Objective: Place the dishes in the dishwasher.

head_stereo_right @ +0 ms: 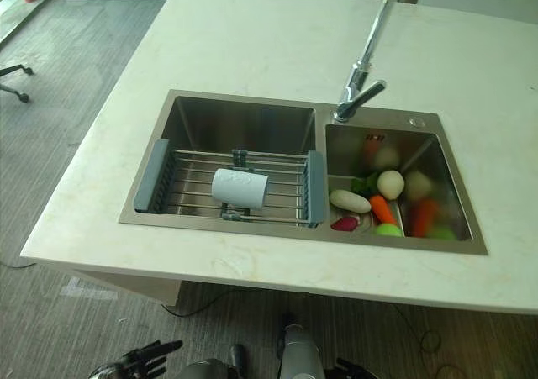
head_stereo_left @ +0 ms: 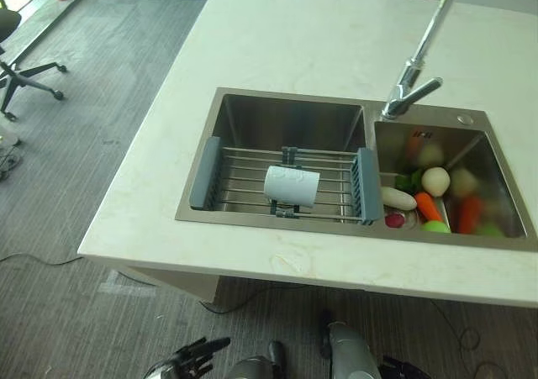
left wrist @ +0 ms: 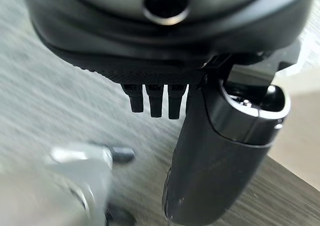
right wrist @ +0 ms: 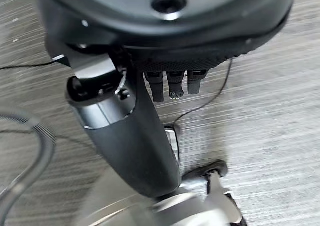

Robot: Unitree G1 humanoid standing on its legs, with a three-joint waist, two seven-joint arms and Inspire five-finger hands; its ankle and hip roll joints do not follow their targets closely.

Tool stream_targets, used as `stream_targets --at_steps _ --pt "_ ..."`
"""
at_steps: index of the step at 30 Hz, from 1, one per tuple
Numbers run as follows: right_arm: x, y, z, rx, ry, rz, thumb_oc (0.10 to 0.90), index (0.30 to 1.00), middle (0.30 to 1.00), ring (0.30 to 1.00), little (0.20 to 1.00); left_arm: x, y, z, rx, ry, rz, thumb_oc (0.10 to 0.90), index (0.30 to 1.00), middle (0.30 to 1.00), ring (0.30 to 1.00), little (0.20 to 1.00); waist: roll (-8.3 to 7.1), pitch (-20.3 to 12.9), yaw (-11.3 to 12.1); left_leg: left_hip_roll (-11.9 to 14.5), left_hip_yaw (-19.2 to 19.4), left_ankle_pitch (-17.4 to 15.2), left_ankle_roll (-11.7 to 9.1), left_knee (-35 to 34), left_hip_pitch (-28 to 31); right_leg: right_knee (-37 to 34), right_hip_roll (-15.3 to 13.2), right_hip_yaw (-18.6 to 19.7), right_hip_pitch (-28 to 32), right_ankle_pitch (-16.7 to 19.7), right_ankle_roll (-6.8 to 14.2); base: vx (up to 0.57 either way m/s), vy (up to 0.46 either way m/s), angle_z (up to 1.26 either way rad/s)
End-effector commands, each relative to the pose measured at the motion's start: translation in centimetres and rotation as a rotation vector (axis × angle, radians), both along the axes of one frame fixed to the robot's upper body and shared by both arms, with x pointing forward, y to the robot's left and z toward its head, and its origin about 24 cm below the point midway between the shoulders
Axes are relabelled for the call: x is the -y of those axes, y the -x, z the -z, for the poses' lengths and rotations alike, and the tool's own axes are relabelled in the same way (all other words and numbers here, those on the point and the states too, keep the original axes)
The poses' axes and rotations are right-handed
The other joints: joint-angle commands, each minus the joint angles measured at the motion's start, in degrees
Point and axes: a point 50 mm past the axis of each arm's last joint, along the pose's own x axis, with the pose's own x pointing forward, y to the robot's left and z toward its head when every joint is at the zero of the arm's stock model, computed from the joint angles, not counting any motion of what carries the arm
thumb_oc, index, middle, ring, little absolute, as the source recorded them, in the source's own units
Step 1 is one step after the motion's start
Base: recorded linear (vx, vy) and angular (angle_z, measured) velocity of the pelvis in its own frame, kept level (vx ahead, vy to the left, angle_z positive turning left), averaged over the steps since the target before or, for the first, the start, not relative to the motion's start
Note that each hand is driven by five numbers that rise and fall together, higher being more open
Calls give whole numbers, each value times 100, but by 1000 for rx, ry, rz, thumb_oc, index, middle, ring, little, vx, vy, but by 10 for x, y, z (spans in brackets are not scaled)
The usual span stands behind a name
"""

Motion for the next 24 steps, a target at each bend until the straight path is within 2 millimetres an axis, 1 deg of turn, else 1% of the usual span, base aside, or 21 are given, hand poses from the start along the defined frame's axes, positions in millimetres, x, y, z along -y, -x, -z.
stream_targets --at_steps 1,3,5,7,8,9,11,13,15,18,20,21,22,23,24 --pt "22 -5 -9 36 35 26 800 900 900 900 900 8 42 14 -140 26 -37 800 900 900 900 900 43 -75 -10 922 -879 -637 -456 603 -990 -847 -107 20 610 -139 305 21 -23 -13" --pt "20 -1 -8 31 31 3 800 900 900 900 900 6 48 15 -160 25 -43 800 900 900 900 900 55 -103 -32 969 -839 -652 -488 603 -934 -847 -120 -21 681 -186 295 59 -13 -15" --pt "17 14 -3 0 19 28 800 900 900 900 900 10 60 18 -207 31 -56 800 900 900 900 900 69 -188 -64 1009 -814 -703 -515 603 -791 -847 -142 -77 838 -255 282 113 -13 -18" --pt "16 18 -2 0 19 32 800 900 900 900 900 14 62 19 -196 59 -112 800 900 900 900 900 67 -216 -71 1023 -797 -744 -525 603 -709 -847 -165 -100 919 -286 282 59 -9 -24" --pt "16 18 -2 3 20 35 800 900 900 900 900 15 62 19 -182 79 -152 800 900 900 900 900 70 -223 -69 1028 -791 -763 -528 603 -679 -847 -178 -112 948 -301 281 19 -6 -34" --pt "17 18 -2 15 20 39 800 900 900 900 900 18 60 19 -153 121 -228 800 900 900 900 900 81 -240 -65 1039 -776 -794 -530 603 -621 -847 -204 -142 1003 -327 279 11 -6 -24" --pt "17 17 -3 28 19 48 800 900 900 900 900 18 60 20 -133 130 -290 800 900 900 900 900 89 -254 -55 1046 -768 -822 -535 603 -571 -847 -230 -175 1055 -352 281 4 -4 -7" --pt "17 15 -3 44 15 61 800 900 900 900 900 16 62 19 -119 123 -353 800 900 900 900 900 99 -269 -41 1046 -773 -841 -541 603 -527 -847 -245 -198 1106 -378 279 0 0 0" --pt "18 14 -4 66 13 82 800 900 900 900 900 9 67 19 -105 102 -429 800 900 900 900 900 129 -293 -23 1048 -788 -849 -555 603 -490 -847 -266 -217 1153 -406 274 0 0 0" --pt "24 16 -6 71 18 100 800 900 900 900 900 -14 71 14 -18 50 -598 800 900 900 900 900 182 -313 -9 1056 -785 -868 -577 603 -442 -847 -327 -274 1206 -437 276 9 10 1" --pt "28 20 -6 68 22 117 800 900 900 900 900 -38 64 3 149 -41 -710 800 900 900 900 900 217 -346 2 1049 -790 -892 -578 603 -412 -847 -351 -305 1243 -474 277 29 27 5" --pt "29 21 -7 67 24 126 800 900 900 900 900 -53 57 -6 265 -129 -772 800 900 900 900 900 233 -357 7 1041 -801 -899 -580 603 -408 -847 -361 -312 1252 -490 278 36 29 7" --pt "30 23 -7 68 18 149 800 900 900 900 900 -72 52 -21 379 -254 -857 800 900 900 900 900 264 -345 26 1039 -819 -935 -588 603 -354 -847 -369 -325 1316 -538 282 20 32 8" --pt "31 24 -7 73 6 181 800 900 900 900 900 -87 49 -33 438 -364 -933 800 900 900 900 900 278 -372 44 1031 -834 -897 -591 603 -395 -847 -382 -330 1286 -516 281 28 23 7" --pt "31 27 -6 78 -13 214 800 900 900 900 900 -109 50 -54 519 -533 -1076 800 900 900 900 900 294 -401 75 1025 -851 -897 -592 603 -405 -847 -392 -339 1287 -520 301 8 9 7"
